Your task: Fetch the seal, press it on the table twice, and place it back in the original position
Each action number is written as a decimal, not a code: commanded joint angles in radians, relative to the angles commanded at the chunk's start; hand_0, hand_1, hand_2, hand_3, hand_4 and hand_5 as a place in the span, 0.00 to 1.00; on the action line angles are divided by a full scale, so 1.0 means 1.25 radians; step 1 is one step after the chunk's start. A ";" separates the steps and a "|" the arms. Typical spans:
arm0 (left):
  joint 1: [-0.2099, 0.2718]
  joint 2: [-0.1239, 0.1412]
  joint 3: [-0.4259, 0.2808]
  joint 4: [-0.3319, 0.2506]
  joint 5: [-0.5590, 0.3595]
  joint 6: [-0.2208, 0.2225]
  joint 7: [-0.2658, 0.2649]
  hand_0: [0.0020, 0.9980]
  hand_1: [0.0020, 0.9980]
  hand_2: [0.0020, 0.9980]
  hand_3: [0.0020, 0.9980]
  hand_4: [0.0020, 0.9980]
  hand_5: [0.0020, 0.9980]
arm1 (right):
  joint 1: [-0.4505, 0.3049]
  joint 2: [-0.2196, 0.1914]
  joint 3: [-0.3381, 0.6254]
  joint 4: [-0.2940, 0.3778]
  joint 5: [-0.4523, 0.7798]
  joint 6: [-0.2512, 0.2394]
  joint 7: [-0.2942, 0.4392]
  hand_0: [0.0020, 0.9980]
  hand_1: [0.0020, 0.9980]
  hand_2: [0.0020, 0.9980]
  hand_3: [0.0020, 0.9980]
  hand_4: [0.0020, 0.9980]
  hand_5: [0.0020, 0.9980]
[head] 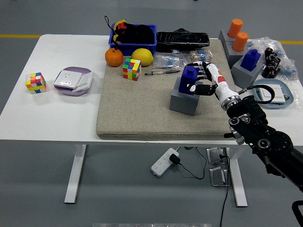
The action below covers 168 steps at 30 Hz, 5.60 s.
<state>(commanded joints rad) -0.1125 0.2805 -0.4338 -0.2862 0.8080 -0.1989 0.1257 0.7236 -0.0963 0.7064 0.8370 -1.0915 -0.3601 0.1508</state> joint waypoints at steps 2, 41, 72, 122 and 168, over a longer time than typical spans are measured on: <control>0.001 0.000 -0.001 0.000 0.000 0.000 0.000 0.83 0.80 0.76 0.82 0.74 0.33 | -0.002 -0.006 0.009 0.016 -0.010 0.002 -0.005 0.61 0.43 0.43 0.48 0.70 0.00; 0.009 -0.006 -0.020 0.003 0.010 0.003 0.000 0.83 0.80 0.76 0.82 0.74 0.33 | -0.202 -0.103 0.225 0.093 -0.052 0.003 0.002 0.60 0.43 0.43 0.48 0.67 0.00; 0.005 0.001 -0.011 0.000 0.013 0.003 -0.002 0.83 0.80 0.76 0.82 0.75 0.33 | -0.198 -0.077 0.126 0.008 0.003 0.016 0.014 0.60 0.43 0.43 0.47 0.67 0.00; 0.005 0.000 -0.020 0.001 0.011 0.000 -0.002 0.83 0.80 0.76 0.82 0.74 0.33 | -0.121 -0.116 0.179 0.142 -0.079 -0.003 -0.024 0.60 0.43 0.42 0.46 0.66 0.00; -0.001 0.002 -0.005 0.000 0.009 -0.001 -0.002 0.83 0.80 0.76 0.82 0.74 0.33 | -0.008 -0.016 -0.011 0.028 -0.006 0.010 -0.016 0.60 0.43 0.42 0.46 0.66 0.00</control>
<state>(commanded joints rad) -0.1133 0.2834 -0.4402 -0.2862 0.8190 -0.2000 0.1233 0.7142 -0.1160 0.6925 0.8715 -1.0989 -0.3478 0.1305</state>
